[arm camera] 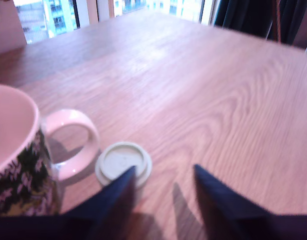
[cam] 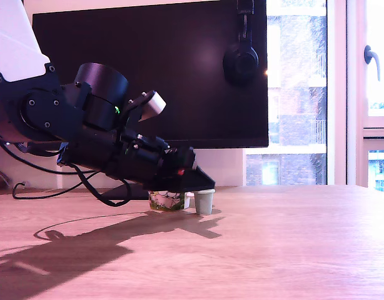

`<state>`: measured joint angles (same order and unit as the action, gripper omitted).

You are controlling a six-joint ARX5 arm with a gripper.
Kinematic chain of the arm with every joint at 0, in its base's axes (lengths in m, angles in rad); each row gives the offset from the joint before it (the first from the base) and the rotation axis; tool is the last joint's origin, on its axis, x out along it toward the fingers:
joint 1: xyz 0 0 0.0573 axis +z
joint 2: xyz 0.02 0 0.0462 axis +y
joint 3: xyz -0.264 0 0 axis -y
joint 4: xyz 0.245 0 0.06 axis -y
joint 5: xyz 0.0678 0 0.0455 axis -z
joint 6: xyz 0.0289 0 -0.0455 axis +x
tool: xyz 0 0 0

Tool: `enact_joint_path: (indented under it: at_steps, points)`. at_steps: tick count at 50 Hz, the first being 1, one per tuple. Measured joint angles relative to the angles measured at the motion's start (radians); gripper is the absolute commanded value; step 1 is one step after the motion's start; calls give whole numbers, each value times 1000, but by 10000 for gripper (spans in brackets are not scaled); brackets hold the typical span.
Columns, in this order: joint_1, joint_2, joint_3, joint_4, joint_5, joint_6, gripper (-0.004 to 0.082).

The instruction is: Pick up the coffee capsules from the table one by one and drop them inside the nearest coffee cup

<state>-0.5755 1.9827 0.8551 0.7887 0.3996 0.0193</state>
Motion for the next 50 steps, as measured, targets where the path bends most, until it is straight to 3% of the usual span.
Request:
enact_joint_path:
  at_steps: [12,35,40,50]
  points:
    - [22,0,-111,172,-18,-68,553]
    - [26,0,-153,187,-46,-70,551]
    - [17,0,-151,174,-82,-70,551]
    - [-11,1,-107,138,-97,-70,551]
